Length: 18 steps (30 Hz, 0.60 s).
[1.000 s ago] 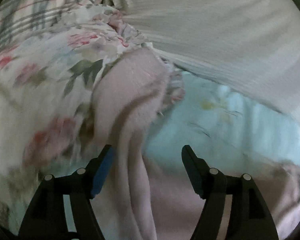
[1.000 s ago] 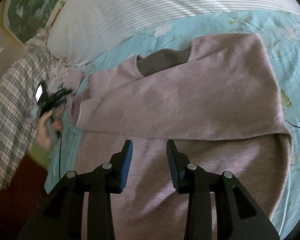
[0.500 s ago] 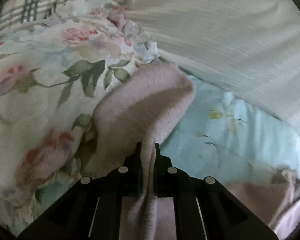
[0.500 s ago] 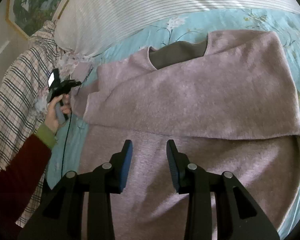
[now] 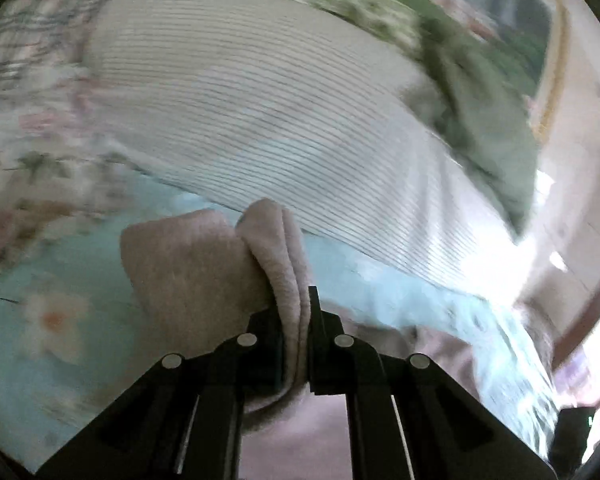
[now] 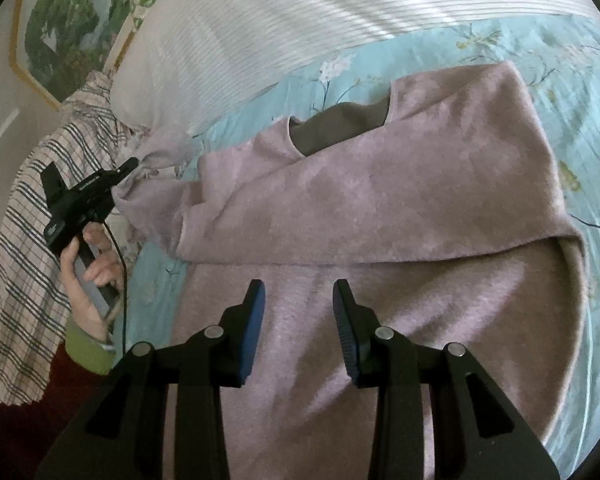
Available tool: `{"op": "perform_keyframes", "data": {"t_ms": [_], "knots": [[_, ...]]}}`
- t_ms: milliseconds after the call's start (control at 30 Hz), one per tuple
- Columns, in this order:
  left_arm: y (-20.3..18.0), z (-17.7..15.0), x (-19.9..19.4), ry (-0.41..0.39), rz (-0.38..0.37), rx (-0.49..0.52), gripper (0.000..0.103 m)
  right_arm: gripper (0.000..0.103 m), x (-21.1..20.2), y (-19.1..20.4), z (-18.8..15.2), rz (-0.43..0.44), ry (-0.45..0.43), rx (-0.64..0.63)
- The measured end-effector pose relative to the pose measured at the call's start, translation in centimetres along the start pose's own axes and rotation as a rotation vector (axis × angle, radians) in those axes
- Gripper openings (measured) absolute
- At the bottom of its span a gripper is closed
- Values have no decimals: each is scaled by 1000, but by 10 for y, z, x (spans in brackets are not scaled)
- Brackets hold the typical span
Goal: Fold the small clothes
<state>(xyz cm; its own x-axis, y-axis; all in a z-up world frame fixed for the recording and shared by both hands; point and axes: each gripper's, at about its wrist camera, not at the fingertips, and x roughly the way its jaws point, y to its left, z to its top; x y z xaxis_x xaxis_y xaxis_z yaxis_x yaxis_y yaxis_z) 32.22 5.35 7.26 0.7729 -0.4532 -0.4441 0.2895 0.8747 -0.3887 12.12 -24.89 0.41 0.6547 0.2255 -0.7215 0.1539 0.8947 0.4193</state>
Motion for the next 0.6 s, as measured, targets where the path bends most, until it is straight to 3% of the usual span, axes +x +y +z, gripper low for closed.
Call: {"op": "perform_keyframes", "data": {"t_ms": [133, 267, 433, 533, 600], "knots": [[-53, -40, 25, 71, -86, 85, 6, 37, -8, -13, 0, -15, -35, 37], [-90, -90, 64, 169, -88, 183, 6, 37, -7, -27, 2, -30, -52, 91], [-112, -130, 90, 268, -84, 247, 10, 37, -5, -40, 12, -41, -72, 118], [-106, -143, 95, 341, -65, 233, 38, 37, 2, -48, 23, -37, -86, 149], [-101, -149, 81, 333, -52, 235, 63, 37, 11, -53, 33, -27, -78, 178]]}}
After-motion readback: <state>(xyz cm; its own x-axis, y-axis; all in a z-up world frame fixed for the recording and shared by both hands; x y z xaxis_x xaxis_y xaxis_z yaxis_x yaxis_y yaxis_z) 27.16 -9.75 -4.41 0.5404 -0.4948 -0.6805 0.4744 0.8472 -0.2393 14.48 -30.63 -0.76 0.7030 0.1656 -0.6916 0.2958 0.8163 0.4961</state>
